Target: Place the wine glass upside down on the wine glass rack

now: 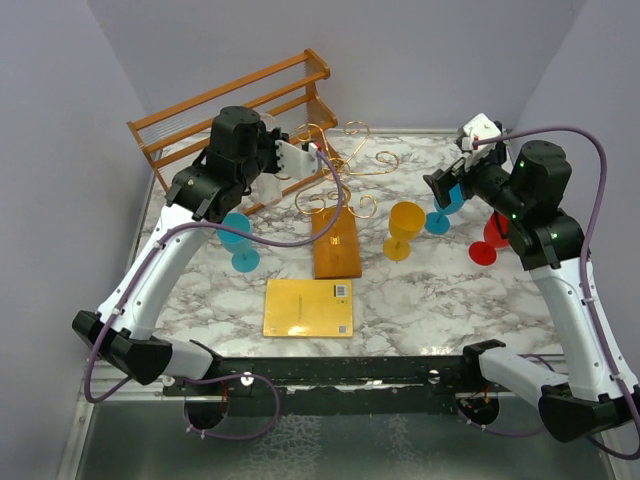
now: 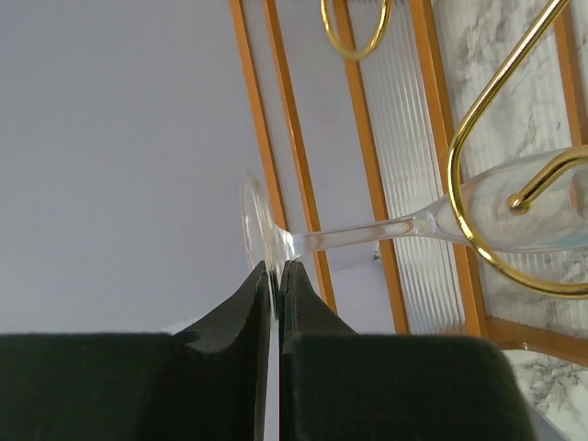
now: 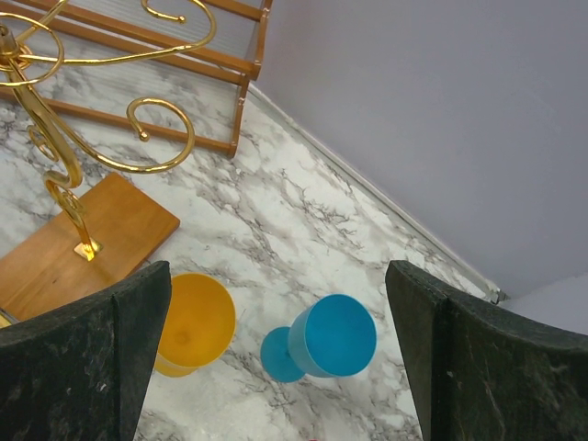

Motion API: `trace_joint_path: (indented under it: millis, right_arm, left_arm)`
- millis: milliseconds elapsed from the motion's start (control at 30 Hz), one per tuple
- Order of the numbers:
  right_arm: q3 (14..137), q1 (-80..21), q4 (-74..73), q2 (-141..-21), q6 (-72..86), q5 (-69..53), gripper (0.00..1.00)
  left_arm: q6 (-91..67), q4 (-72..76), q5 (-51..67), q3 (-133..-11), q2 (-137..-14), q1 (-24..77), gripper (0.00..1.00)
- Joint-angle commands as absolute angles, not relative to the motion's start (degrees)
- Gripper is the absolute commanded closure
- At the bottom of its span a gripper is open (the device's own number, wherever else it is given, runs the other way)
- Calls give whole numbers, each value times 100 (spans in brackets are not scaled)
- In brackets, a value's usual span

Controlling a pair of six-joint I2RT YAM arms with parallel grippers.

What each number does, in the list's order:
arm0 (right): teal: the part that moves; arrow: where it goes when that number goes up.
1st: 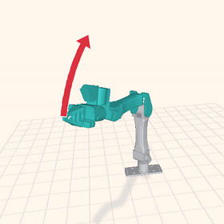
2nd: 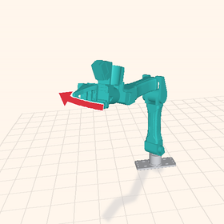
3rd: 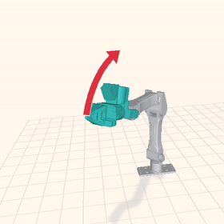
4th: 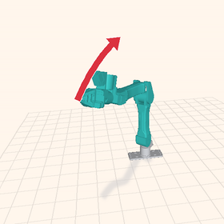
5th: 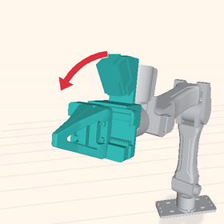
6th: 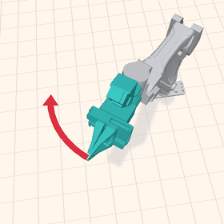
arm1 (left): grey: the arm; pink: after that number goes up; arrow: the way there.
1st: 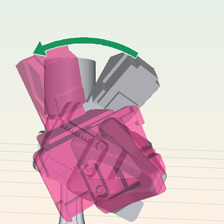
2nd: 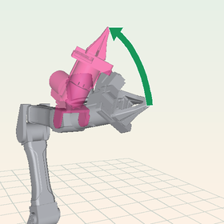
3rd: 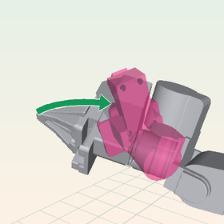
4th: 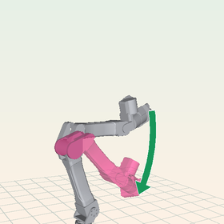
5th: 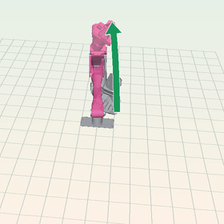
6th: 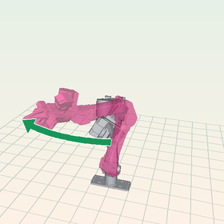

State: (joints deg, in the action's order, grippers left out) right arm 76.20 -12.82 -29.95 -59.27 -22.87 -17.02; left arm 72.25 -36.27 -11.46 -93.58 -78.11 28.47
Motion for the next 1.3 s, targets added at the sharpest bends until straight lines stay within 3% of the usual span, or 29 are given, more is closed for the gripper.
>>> trace_joint_path:
  millis: [0,667,1267]
  right_arm:
    - [7598,-1296,-2997,-5847,-2357,-1608,0]
    - [7579,-1292,-2984,-5880,-2361,-1617,0]
    - [7553,-1292,-2971,-5812,-2369,-1608,0]
  left_arm:
    - [7683,-3837,-577,-9814,-7919,3095,100]
    - [7748,-3920,728,-10577,-8517,3549,100]
    - [6978,-2259,-530,-9949,-8801,3709,100]
